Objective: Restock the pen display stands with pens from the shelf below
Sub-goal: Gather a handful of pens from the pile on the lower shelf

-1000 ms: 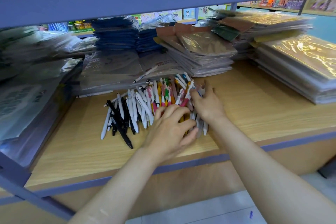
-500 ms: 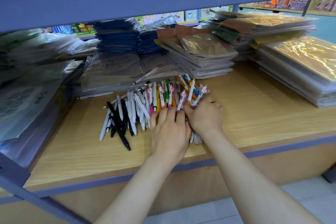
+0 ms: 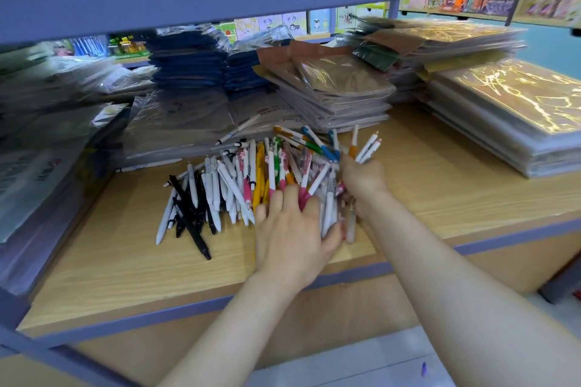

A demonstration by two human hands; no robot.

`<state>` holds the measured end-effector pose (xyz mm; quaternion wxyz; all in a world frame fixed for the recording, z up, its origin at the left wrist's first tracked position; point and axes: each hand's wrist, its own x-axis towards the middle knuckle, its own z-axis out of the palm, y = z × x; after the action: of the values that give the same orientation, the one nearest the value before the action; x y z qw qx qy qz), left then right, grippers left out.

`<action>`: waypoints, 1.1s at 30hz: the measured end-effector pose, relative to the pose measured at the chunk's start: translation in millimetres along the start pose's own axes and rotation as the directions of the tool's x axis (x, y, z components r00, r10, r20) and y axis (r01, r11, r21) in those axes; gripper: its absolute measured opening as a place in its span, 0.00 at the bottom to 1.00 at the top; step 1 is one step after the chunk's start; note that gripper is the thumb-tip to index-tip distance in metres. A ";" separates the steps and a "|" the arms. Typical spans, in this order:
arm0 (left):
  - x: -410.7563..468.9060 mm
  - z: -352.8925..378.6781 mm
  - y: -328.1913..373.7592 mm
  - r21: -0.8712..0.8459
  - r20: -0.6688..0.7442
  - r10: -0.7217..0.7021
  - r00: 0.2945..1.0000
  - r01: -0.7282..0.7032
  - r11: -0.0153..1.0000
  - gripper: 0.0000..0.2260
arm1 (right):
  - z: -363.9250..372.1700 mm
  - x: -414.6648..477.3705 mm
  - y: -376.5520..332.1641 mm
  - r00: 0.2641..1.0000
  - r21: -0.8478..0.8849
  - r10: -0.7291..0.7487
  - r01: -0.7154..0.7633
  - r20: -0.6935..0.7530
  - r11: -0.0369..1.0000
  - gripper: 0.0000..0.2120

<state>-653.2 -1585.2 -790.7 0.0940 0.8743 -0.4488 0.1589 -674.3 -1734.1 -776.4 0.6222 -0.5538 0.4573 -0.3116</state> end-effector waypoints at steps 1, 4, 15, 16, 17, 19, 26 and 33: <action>1.1 -3.7 -0.2 -0.005 0.052 -0.014 0.999 0.014 1.000 0.26 | -3.4 0.8 -3.2 0.999 0.030 0.039 -0.039 0.005 0.999 0.10; 6.7 -11.4 3.0 -0.002 0.139 -0.053 0.989 0.054 0.999 0.26 | -14.6 5.2 -10.7 0.990 0.026 0.115 -0.117 0.078 0.993 0.10; 60.6 -12.2 34.1 0.176 0.275 -0.103 0.956 0.055 0.983 0.28 | -54.3 10.2 -20.8 0.944 -0.469 0.098 0.065 0.315 0.881 0.04; 65.0 -10.8 37.0 0.215 0.273 -0.096 0.957 0.036 0.976 0.29 | -58.4 11.0 -20.0 0.938 -0.473 0.105 0.069 0.331 0.878 0.03; 69.4 -9.7 40.6 0.254 0.278 -0.093 0.956 0.020 0.967 0.30 | -62.2 12.6 -18.5 0.933 -0.466 0.112 0.065 0.343 0.883 0.02; 78.2 -5.2 47.3 0.290 0.304 -0.115 0.946 0.024 0.957 0.29 | -69.2 18.2 -13.2 0.920 -0.423 0.138 0.033 0.367 0.906 0.06; 94.4 -3.9 58.5 0.197 0.338 -0.056 0.939 -0.012 0.980 0.12 | -93.6 28.4 -10.3 0.821 -0.173 0.263 -0.203 0.507 0.964 0.03; 103.5 -22.8 43.4 -0.348 0.465 -0.030 0.885 0.214 0.913 0.13 | -99.6 29.2 -7.0 0.769 0.298 0.262 -0.502 0.583 0.812 0.04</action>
<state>-636.4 -1681.5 -731.1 0.1694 0.8777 -0.4238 -0.1463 -753.2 -1801.8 -772.9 0.8802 -0.3539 0.2968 -0.1087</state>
